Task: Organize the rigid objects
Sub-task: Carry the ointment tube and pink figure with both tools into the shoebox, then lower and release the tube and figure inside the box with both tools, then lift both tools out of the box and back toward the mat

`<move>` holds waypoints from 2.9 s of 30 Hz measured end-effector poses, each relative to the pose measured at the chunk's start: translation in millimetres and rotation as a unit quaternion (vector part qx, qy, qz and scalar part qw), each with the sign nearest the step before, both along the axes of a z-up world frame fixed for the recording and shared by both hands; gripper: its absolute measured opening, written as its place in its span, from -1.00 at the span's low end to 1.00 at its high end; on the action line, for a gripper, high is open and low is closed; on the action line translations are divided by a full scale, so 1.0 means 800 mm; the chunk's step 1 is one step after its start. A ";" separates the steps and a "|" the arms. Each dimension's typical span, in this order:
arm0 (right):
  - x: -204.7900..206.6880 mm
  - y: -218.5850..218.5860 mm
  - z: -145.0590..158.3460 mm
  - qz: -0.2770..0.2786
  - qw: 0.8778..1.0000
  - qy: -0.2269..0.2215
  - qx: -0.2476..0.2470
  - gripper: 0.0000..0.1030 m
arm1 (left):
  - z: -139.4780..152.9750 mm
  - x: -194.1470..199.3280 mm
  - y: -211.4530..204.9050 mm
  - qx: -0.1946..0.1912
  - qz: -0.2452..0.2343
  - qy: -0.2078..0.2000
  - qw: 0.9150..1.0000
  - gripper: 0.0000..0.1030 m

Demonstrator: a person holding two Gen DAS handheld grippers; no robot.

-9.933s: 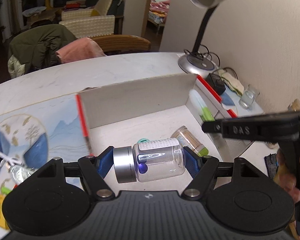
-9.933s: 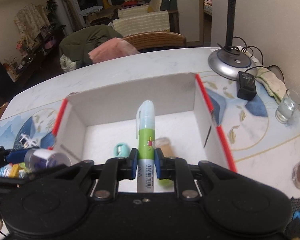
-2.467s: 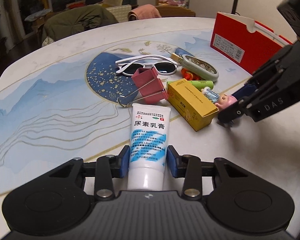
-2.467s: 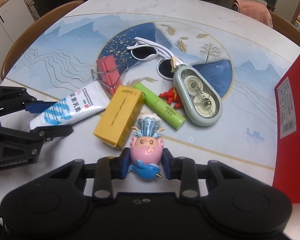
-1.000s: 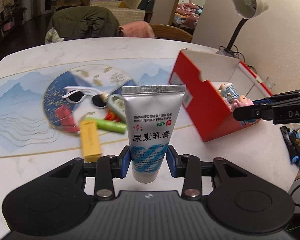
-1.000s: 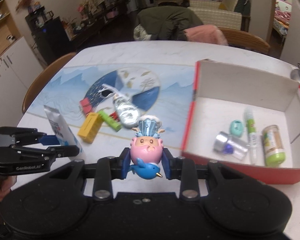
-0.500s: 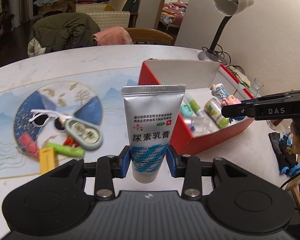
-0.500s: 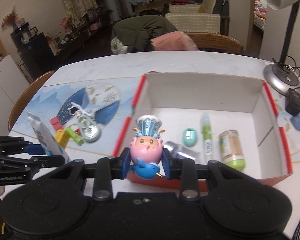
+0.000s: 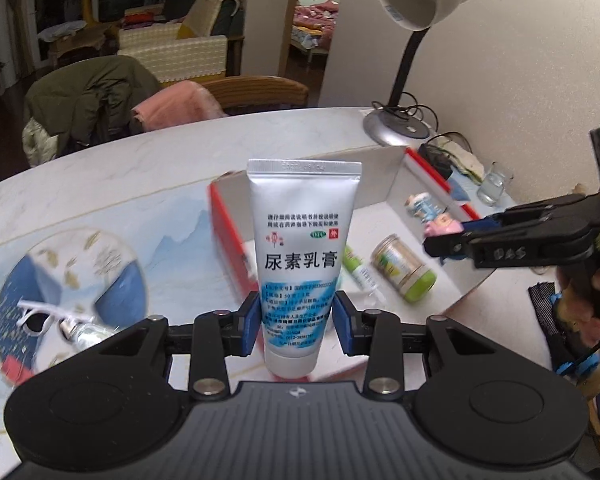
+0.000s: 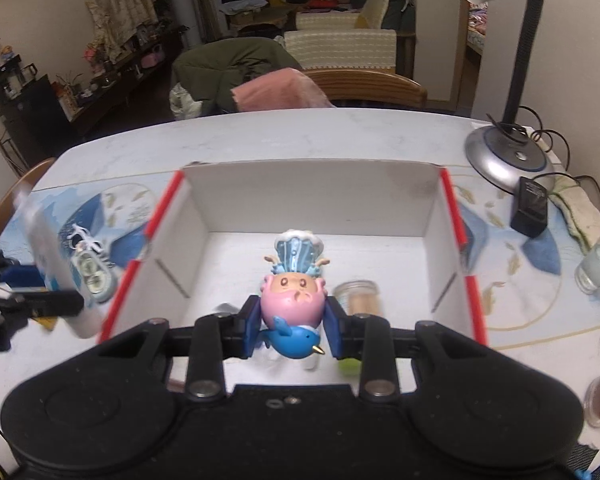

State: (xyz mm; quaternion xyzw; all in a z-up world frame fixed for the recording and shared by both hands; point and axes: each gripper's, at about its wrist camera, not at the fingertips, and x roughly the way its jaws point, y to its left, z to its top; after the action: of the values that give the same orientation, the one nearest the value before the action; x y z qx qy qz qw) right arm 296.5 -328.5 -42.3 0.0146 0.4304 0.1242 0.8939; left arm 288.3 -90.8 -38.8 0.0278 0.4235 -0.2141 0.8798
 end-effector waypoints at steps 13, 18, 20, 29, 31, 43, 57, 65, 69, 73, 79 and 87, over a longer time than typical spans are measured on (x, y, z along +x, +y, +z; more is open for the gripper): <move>0.057 -0.026 -0.025 -0.009 1.000 0.008 -0.017 -0.38 | -0.032 0.070 -0.088 0.057 -0.035 0.024 0.997 -0.28; 0.088 -0.024 -0.047 -0.006 0.998 0.024 -0.050 -0.38 | -0.060 0.095 -0.106 0.078 -0.037 0.043 0.995 -0.28; 0.091 -0.024 -0.050 -0.006 0.998 0.027 -0.053 -0.38 | -0.070 0.103 -0.110 0.086 -0.036 0.049 0.994 -0.28; 0.108 -0.021 -0.075 0.009 0.996 0.058 -0.059 -0.38 | -0.099 0.129 -0.119 0.102 -0.035 0.078 0.991 -0.28; 0.108 -0.020 -0.077 0.011 0.996 0.060 -0.059 -0.38 | -0.104 0.135 -0.119 0.103 -0.033 0.086 0.990 -0.28; 0.115 -0.017 -0.078 0.019 0.997 0.059 -0.051 -0.37 | -0.134 0.171 -0.133 0.149 -0.028 0.122 0.981 -0.28; 0.129 -0.024 -0.084 0.003 0.996 0.075 -0.043 -0.30 | -0.142 0.181 -0.132 0.159 -0.025 0.136 0.978 -0.29; 0.112 -0.027 -0.072 0.008 0.997 0.066 -0.034 -0.11 | -0.123 0.160 -0.132 0.136 -0.032 0.116 0.983 0.00; 0.102 -0.028 -0.065 0.009 0.998 0.061 -0.028 -0.04 | -0.106 0.146 -0.125 0.113 -0.030 0.103 0.988 0.07; 0.083 -0.030 -0.048 0.013 0.999 0.047 -0.018 0.03 | -0.087 0.129 -0.115 0.089 -0.026 0.084 0.992 0.19; 0.055 -0.025 -0.023 0.023 0.999 0.025 -0.005 0.16 | -0.060 0.099 -0.098 0.061 -0.020 0.063 0.996 0.19; 0.019 -0.012 0.002 0.037 0.999 0.002 0.009 0.28 | -0.021 0.053 -0.072 0.024 -0.012 0.030 0.999 0.19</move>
State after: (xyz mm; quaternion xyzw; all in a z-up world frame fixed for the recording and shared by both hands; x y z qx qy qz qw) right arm 311.8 -338.5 -40.4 0.0070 0.4311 0.1608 0.8878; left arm 331.0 -148.8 -55.2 0.0476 0.4542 -0.2155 0.8631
